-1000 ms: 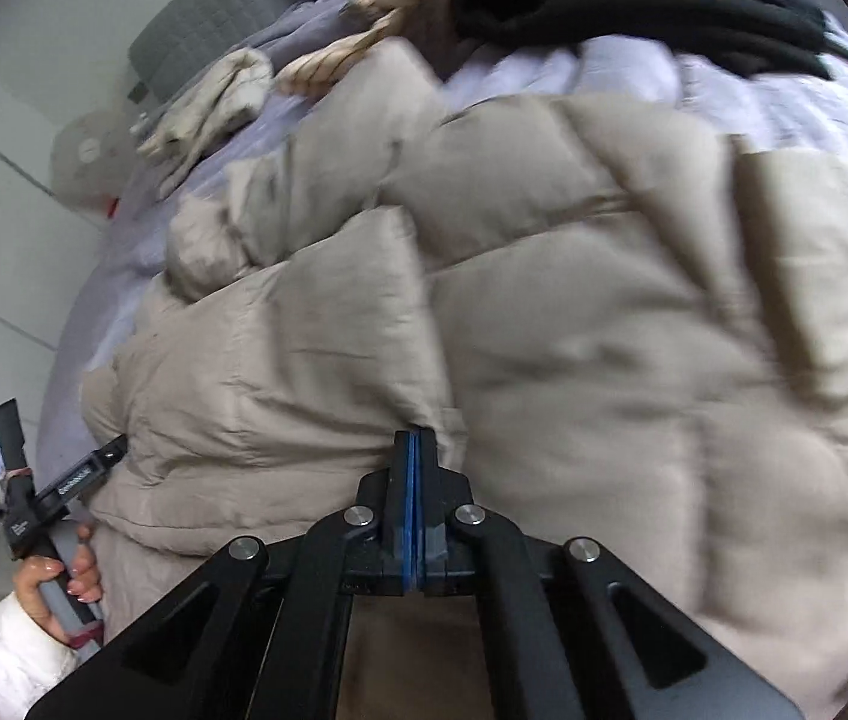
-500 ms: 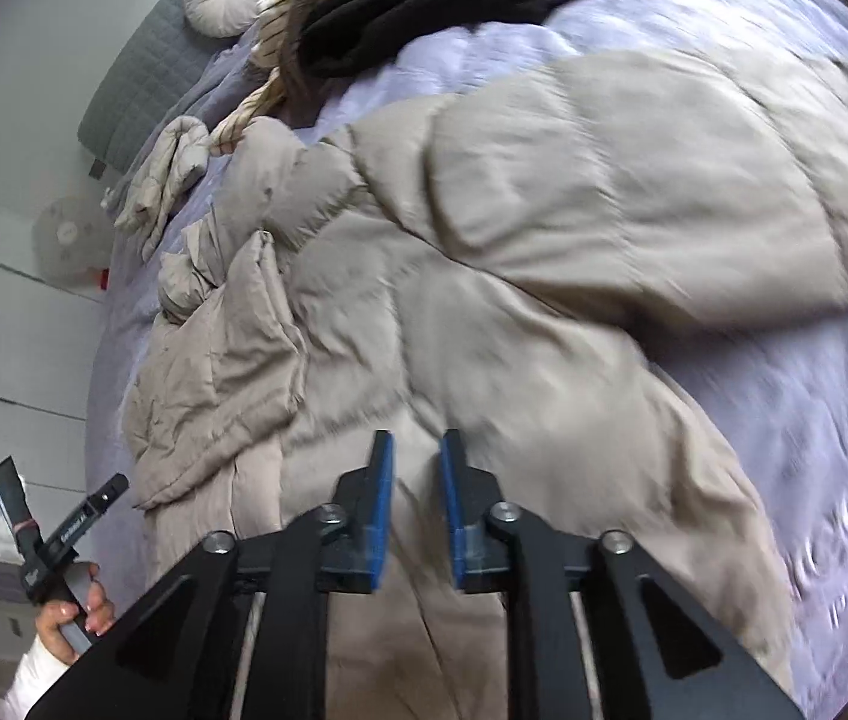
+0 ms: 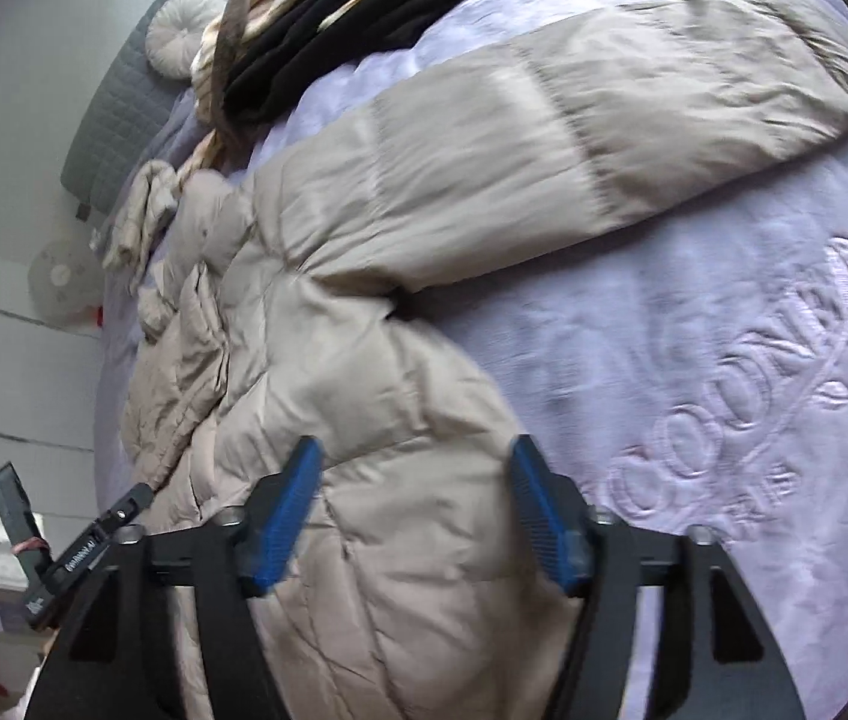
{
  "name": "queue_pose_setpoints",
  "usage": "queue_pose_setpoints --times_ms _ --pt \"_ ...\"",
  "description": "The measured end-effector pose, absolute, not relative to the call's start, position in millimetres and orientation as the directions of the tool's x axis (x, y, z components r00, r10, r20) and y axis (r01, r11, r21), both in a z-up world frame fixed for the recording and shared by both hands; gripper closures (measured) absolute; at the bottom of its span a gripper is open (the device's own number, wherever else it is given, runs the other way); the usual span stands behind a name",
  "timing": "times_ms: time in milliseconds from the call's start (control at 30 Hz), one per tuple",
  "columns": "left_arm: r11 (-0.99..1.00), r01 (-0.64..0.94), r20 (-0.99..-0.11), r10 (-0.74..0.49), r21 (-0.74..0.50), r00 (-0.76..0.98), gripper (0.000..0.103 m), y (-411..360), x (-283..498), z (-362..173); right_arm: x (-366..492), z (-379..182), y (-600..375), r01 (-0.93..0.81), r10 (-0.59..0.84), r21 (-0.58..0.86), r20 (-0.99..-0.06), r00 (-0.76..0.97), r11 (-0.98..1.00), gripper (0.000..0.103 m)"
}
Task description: Fold large clothes
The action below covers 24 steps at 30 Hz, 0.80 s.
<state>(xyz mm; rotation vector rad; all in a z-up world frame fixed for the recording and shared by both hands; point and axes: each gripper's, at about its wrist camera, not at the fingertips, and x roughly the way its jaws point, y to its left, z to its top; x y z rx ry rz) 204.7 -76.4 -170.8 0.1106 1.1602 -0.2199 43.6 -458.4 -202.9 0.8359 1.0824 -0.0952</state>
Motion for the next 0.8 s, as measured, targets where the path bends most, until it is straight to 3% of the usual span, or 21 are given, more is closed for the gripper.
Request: queue_pose_setpoints --times_ms 67,300,400,800 --pt "0.969 0.246 -0.919 -0.118 -0.024 0.376 0.0 -89 199 -171 36 -202 -471 0.469 0.302 0.557 -0.803 0.513 0.686 0.016" --pt "0.952 0.304 -0.928 -0.122 -0.011 0.351 0.0 -130 194 -174 15 -205 -523 0.537 0.269 0.593 -0.782 0.563 0.6 0.014" --pt "0.947 0.322 -0.932 -0.132 -0.018 0.337 0.0 -148 192 -174 8 -209 -547 0.567 0.252 0.623 -0.762 0.597 0.539 0.0" --pt "0.939 0.343 -0.941 -0.109 0.007 0.32 0.0 -199 192 -181 13 -240 -650 0.593 0.235 0.758 -0.65 0.723 0.273 0.0"
